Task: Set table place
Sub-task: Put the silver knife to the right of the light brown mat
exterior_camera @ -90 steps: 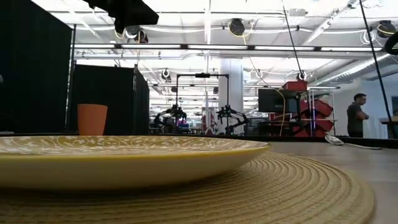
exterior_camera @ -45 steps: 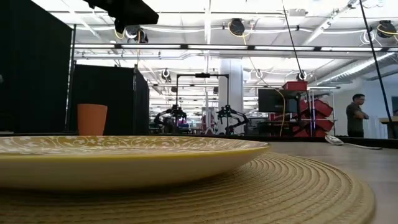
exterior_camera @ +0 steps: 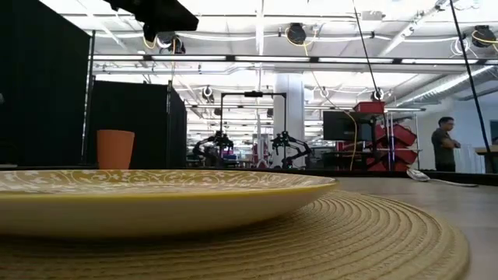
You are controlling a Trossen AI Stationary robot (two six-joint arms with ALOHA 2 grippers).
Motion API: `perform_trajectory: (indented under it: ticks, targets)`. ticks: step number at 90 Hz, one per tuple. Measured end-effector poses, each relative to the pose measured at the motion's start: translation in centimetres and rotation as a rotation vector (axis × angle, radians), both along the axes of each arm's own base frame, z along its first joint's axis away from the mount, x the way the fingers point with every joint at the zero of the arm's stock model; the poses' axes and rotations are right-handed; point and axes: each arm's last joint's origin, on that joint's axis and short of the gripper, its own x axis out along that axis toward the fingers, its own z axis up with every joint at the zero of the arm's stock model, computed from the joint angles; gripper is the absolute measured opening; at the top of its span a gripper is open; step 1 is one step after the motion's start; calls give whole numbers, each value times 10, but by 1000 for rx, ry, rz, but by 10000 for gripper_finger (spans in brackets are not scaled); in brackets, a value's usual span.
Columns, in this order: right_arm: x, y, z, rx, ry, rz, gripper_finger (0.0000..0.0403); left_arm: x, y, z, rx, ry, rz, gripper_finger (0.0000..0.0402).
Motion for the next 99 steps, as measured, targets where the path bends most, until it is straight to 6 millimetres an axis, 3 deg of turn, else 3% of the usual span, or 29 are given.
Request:
perform_trajectory:
  ticks: [99]
  targets:
    - [1,0,-2,-3,-25,-6,71,0,0,0,-1,2,1,63]
